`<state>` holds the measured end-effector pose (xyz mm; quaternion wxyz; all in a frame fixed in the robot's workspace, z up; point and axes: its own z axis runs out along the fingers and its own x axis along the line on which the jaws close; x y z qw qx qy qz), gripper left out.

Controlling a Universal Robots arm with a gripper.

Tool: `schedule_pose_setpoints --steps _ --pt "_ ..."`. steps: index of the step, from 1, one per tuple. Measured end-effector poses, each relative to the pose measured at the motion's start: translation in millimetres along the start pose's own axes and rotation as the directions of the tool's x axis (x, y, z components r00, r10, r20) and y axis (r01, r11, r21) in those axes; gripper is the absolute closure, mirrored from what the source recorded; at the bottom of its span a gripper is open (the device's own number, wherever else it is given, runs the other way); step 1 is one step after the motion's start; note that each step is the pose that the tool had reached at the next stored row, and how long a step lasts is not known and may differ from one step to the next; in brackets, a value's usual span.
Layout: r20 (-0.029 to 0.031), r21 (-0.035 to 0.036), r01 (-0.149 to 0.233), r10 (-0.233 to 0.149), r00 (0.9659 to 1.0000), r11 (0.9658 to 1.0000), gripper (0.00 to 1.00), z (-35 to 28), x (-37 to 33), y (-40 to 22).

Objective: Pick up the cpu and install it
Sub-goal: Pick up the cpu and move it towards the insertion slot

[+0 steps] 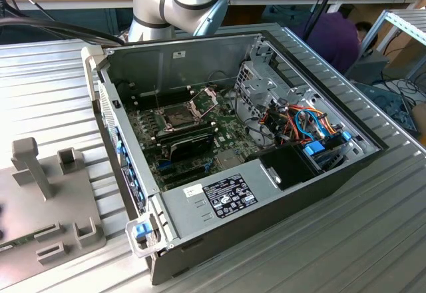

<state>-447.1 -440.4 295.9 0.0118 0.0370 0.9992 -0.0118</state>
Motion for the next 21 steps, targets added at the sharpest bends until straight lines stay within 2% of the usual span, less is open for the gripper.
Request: schedule_pose_setpoints --steps 10,13,14,16,17,21 --pt "0.0002 -0.0001 0.000 0.000 1.0000 1.0000 0.52 0.6 0.0 0.0" --pt "0.0003 -0.0002 0.000 0.000 1.0000 1.0000 0.52 2.6 0.0 0.1" --pt "0.0001 -0.0002 0.000 0.000 1.0000 1.0000 0.52 6.1 0.1 0.2" --pt "-0.0023 0.0001 0.000 0.000 1.0000 1.0000 0.52 19.1 0.5 0.4" --pt "-0.0030 0.0002 0.000 0.000 1.0000 1.0000 0.52 21.7 0.5 0.5" --pt "-0.0028 0.0001 0.000 0.000 1.0000 1.0000 0.52 22.6 0.5 0.5"
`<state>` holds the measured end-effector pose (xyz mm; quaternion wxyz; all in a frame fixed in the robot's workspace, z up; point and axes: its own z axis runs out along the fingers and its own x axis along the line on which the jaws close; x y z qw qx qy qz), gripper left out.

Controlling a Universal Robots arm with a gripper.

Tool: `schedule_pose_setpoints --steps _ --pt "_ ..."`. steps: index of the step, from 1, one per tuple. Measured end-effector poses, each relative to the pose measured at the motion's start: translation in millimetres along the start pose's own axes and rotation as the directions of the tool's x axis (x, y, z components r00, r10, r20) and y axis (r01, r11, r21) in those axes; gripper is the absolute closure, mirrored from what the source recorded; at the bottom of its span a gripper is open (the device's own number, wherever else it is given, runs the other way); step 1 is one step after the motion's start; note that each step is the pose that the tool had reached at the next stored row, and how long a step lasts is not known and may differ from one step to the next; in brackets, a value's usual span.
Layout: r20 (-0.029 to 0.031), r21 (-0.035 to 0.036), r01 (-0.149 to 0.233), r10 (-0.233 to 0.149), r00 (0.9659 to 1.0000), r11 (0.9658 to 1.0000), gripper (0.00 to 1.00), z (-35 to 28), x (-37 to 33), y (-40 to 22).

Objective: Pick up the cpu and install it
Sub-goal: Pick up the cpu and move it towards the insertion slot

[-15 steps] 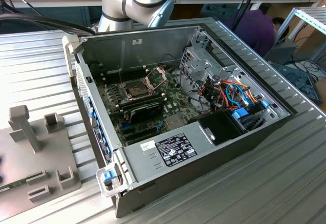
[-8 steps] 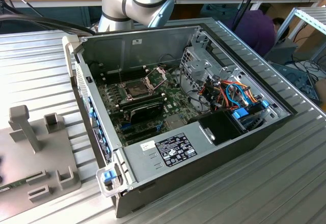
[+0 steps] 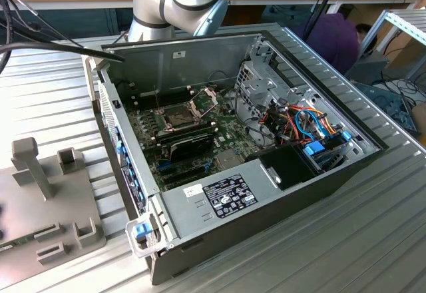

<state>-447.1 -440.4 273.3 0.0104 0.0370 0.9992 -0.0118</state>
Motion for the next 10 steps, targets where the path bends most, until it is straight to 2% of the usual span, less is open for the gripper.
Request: schedule_pose_setpoints --steps 10 --pt "-0.0001 0.0000 0.000 0.000 1.0000 1.0000 0.52 1.7 0.0 0.0"
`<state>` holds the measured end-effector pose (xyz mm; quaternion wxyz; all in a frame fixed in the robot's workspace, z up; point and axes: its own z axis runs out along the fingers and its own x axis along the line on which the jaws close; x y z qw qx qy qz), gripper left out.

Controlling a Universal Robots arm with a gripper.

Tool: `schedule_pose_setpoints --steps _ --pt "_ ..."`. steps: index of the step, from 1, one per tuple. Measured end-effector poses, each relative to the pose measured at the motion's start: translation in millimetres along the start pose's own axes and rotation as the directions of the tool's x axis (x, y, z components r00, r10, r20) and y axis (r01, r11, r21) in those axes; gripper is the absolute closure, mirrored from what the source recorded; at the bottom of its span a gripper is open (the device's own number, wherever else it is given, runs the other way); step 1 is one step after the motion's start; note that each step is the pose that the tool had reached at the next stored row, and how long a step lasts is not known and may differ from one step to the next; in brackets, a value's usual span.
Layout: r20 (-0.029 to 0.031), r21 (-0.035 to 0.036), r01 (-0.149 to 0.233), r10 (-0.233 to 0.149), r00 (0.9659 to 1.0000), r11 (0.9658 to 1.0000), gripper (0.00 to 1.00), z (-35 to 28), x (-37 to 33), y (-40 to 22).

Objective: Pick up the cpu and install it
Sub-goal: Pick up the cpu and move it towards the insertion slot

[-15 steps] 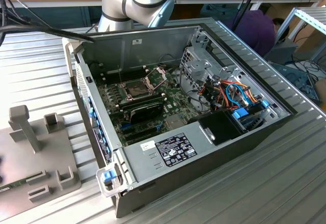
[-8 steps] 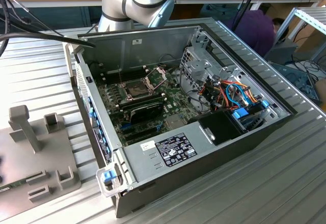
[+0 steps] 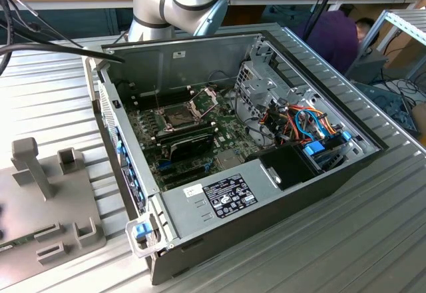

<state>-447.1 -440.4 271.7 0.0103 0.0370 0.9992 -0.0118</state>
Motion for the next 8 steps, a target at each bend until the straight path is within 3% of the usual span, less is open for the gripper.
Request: schedule_pose_setpoints --steps 8 --pt "-0.0001 -0.0007 0.000 0.000 1.0000 1.0000 0.52 1.4 0.1 0.0"
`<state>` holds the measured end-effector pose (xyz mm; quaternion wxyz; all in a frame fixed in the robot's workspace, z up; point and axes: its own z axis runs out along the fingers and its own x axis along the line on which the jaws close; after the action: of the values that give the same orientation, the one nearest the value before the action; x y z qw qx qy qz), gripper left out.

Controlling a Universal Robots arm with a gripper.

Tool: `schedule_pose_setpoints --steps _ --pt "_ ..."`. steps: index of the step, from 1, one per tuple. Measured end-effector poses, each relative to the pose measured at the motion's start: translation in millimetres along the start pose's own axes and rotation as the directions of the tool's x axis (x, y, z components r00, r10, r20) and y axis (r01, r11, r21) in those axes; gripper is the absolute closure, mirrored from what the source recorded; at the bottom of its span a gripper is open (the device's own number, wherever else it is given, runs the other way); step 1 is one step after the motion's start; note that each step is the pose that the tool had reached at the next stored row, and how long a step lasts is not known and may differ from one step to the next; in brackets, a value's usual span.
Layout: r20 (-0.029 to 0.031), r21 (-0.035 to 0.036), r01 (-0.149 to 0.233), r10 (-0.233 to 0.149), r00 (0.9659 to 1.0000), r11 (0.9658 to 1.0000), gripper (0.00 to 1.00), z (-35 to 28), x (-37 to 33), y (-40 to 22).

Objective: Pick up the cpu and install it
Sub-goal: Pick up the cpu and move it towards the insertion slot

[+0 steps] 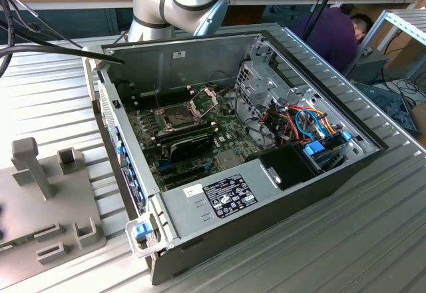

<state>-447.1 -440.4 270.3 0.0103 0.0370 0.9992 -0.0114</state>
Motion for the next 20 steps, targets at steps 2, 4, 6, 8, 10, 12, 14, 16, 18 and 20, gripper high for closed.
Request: schedule_pose_setpoints --steps 2,4,6,8,10,12,14,16,18,20 --pt "0.0000 -0.0001 0.000 0.000 1.0000 1.0000 0.52 0.9 0.0 0.0" --pt "0.0000 -0.0001 0.000 0.000 1.0000 1.0000 0.52 2.0 0.0 0.0" --pt "0.0000 0.0000 0.000 0.000 1.0000 1.0000 0.52 3.2 0.1 0.1" --pt "0.0000 0.0000 0.000 0.000 1.0000 1.0000 0.52 4.5 0.1 0.1" --pt "-0.0001 0.0000 0.000 0.000 1.0000 1.0000 0.52 5.7 0.1 0.1" --pt "-0.0002 0.0001 0.000 0.000 1.0000 1.0000 0.52 6.7 0.2 0.1" --pt "-0.0001 0.0000 0.000 0.000 1.0000 1.0000 0.52 7.5 0.1 0.2" --pt "-0.0001 0.0000 0.000 0.000 1.0000 1.0000 0.52 7.9 0.2 0.2" --pt "-0.0001 0.0000 0.000 0.000 1.0000 1.0000 0.52 8.4 0.2 0.2" --pt "-0.0001 0.0000 0.000 0.000 1.0000 1.0000 0.52 8.8 0.2 0.2"
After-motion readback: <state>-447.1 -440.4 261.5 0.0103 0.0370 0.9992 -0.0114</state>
